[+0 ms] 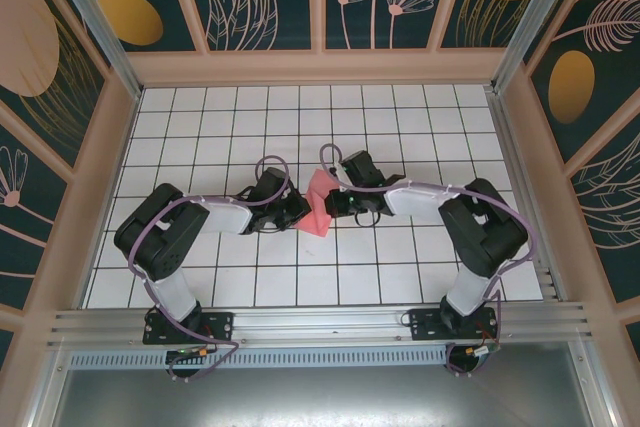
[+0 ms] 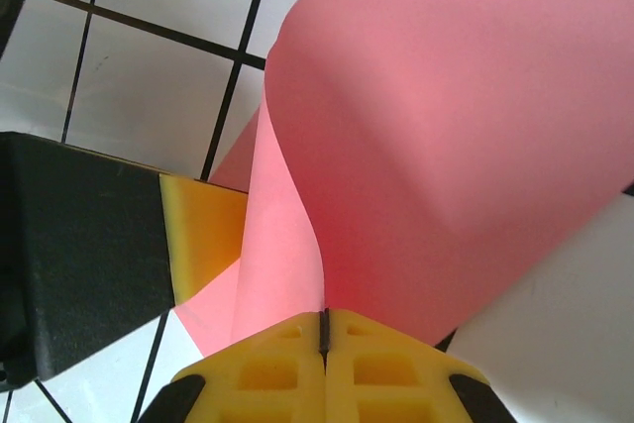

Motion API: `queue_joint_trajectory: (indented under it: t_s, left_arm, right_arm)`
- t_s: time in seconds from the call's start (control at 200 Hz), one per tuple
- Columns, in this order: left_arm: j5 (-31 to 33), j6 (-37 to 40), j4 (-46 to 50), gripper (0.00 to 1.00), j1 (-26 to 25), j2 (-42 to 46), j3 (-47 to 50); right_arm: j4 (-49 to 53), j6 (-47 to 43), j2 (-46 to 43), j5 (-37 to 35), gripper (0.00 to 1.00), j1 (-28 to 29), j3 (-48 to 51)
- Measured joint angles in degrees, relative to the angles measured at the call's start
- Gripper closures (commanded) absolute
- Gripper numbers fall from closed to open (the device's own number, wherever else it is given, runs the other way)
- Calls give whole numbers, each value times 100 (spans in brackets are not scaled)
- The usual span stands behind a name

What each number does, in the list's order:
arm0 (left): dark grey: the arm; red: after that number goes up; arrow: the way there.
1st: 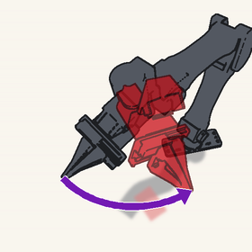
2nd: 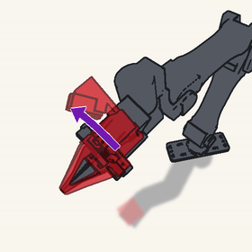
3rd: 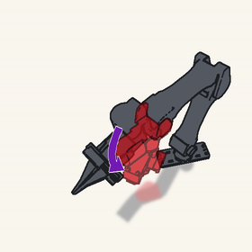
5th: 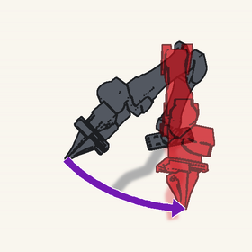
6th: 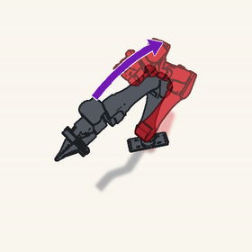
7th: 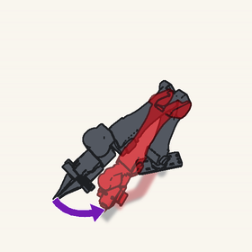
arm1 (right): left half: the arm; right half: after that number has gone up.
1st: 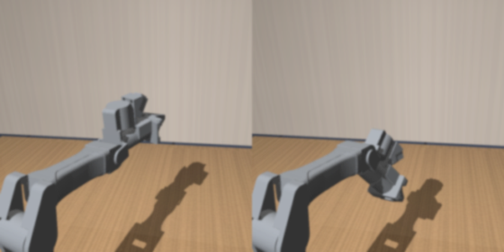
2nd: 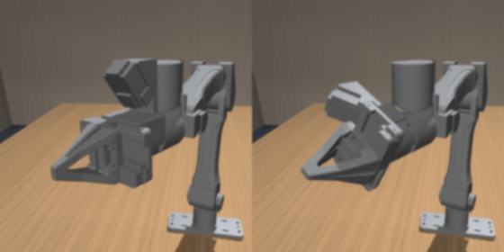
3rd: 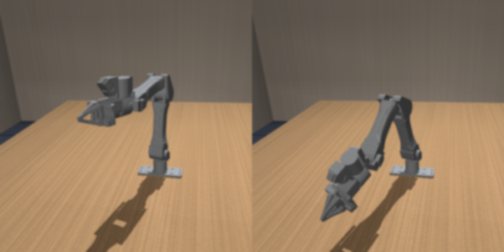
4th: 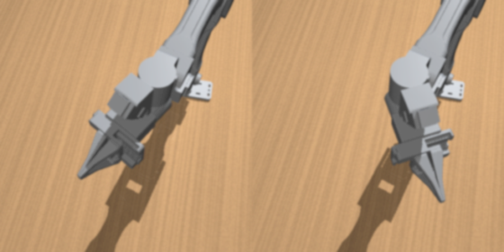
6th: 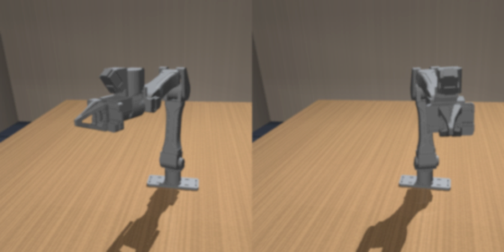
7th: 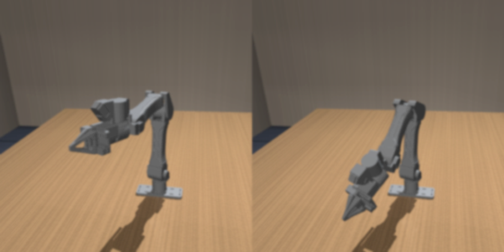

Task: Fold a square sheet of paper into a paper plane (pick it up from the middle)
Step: Fold the triangle a second time at the center of the table.

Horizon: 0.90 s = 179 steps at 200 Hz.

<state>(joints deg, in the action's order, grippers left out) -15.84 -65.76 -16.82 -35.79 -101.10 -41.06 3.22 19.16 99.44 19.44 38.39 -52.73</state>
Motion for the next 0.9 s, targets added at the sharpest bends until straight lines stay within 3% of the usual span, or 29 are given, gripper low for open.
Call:
queue_joint_trajectory:
  t_s: [0.595, 0.746, 0.896]
  left_arm:
    - [22, 155, 175, 91, 0, -13, -107]
    - [306, 173, 448, 86, -20, 208, -48]
    - [575, 160, 686, 71, -20, 811, 155]
  right_arm:
    - [385, -564, 645, 59, 94, -59, -599]
    - [435, -581, 671, 59, 94, -66, -605]
    - [435, -579, 682, 59, 94, -92, -605]
